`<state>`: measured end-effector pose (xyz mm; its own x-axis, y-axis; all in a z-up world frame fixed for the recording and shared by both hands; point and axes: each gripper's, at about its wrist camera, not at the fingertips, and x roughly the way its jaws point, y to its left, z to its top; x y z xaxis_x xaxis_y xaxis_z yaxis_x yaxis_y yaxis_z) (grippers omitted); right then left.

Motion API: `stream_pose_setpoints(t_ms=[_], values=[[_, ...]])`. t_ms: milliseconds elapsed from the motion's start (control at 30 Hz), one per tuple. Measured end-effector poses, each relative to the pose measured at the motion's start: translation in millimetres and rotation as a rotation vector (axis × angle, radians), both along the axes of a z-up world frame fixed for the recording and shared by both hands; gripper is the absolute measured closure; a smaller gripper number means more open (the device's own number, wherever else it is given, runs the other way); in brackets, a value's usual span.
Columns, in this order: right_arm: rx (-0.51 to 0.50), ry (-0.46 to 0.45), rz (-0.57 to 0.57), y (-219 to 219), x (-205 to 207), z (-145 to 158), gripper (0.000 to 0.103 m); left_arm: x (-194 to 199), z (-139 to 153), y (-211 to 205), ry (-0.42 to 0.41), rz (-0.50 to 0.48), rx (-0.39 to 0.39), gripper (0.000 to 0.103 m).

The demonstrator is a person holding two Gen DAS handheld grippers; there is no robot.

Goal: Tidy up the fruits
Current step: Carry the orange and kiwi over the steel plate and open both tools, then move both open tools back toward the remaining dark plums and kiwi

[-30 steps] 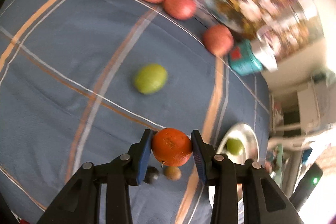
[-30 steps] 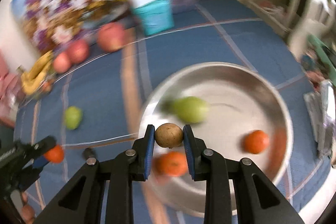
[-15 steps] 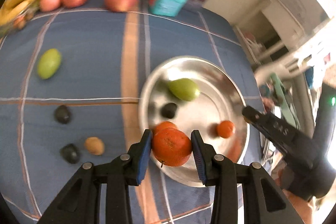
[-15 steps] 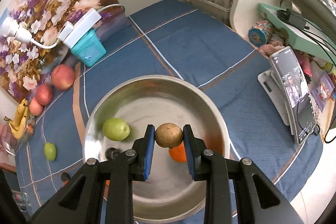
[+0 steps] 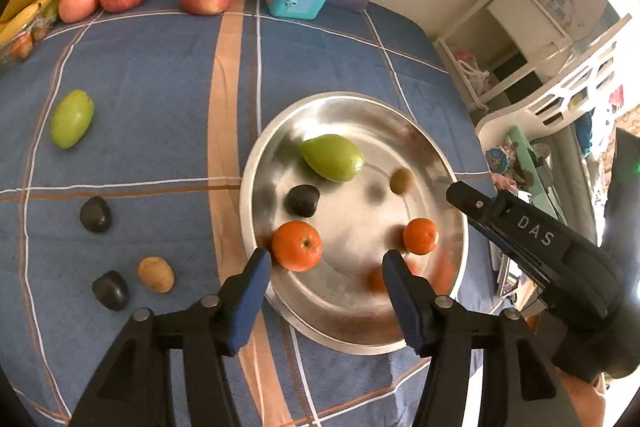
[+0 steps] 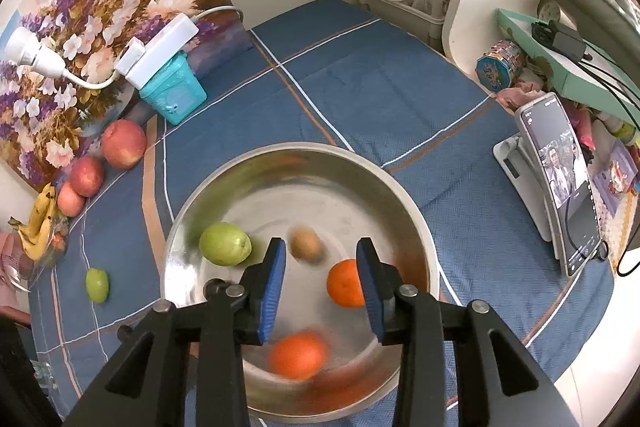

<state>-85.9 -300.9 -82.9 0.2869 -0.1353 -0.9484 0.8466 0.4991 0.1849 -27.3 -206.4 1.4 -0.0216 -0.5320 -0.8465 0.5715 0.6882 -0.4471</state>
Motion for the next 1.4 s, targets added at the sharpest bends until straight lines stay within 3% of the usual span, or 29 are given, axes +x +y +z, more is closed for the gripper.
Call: stream_pose_setpoints(t_ms=[67,200,300,367,433,567,667,767,867,1200,1400], values=[[0.006,0.006,-0.002,0.4,-0.1,-1.5,0.064,3.7,-1.8,3.2,0.002,0.016,0.010,0.037],[0.009,0.011,0.001,0.5,0.7,-4.0,0.044,15.0,-5.6,12.8,-0.008,0.067,0.052,0.023],[0.001,0.015,0.004,1.5,2.0,-3.7,0.039,28.1,-7.6,24.2,-0.037,0.131,0.104,0.018],[-0.003,0.020,0.012,3.2,4.2,-3.8,0.034,34.9,-8.7,29.2,-0.060,0.173,0.130,0.006],[-0.008,0.027,0.025,5.1,7.1,-4.1,0.030,43.2,-6.8,38.3,-0.083,0.214,0.144,0.000],[-0.024,0.052,0.072,14.2,17.5,-4.5,0.017,60.3,1.2,59.0,-0.143,0.283,0.169,0.000],[-0.054,0.070,0.119,25.8,27.9,-3.0,0.016,73.7,4.8,75.8,-0.170,0.341,0.190,0.000],[-0.069,0.074,0.164,39.9,38.6,-3.1,0.015,85.6,1.4,89.3,-0.160,0.381,0.206,0.000],[-0.081,0.075,0.225,59.6,52.7,-2.7,0.003,91.9,-1.5,102.0,-0.155,0.402,0.223,0.000],[-0.137,0.056,0.375,120.0,88.3,12.9,0.003,108.3,6.8,149.3,-0.246,0.485,0.276,0.000],[-0.127,0.025,0.413,146.5,100.1,21.5,0.003,114.1,14.4,174.0,-0.254,0.496,0.257,0.000]])
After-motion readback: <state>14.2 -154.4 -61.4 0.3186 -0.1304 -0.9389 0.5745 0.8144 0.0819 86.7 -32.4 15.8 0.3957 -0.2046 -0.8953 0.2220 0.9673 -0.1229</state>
